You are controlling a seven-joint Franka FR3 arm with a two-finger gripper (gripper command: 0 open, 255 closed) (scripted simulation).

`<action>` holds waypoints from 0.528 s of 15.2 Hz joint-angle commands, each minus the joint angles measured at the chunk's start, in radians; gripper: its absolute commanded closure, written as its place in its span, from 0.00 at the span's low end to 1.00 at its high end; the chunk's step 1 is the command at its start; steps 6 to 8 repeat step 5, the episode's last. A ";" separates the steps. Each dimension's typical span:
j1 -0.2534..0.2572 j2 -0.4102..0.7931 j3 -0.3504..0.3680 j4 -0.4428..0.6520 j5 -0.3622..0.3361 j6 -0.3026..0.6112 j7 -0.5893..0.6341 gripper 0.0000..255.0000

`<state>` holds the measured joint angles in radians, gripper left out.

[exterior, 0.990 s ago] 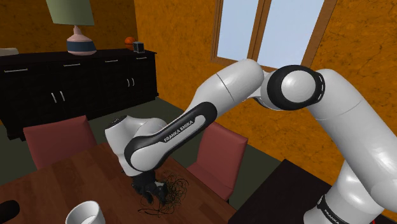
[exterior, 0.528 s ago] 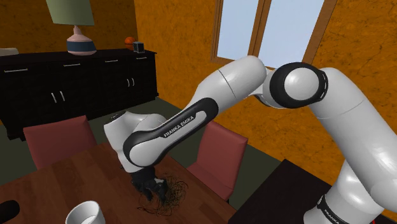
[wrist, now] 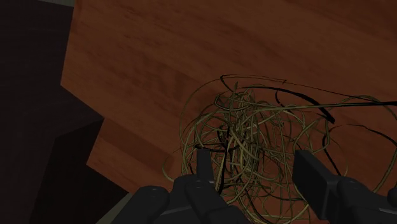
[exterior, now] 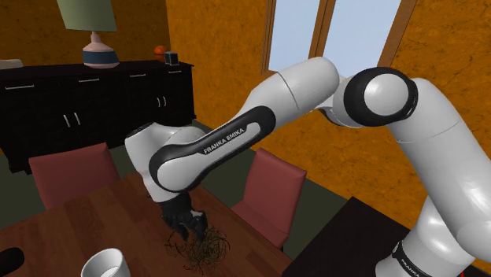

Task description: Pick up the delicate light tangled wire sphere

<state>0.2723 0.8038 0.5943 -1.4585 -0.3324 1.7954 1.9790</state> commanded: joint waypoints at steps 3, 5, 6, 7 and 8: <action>-0.004 -0.029 0.011 0.014 0.013 -0.039 -0.004 1.00; -0.004 -0.030 0.011 0.014 0.014 -0.040 -0.004 1.00; -0.004 -0.030 0.011 0.014 0.014 -0.040 -0.004 1.00; -0.004 -0.030 0.011 0.014 0.014 -0.040 -0.004 1.00; -0.004 -0.030 0.011 0.014 0.014 -0.040 -0.004 1.00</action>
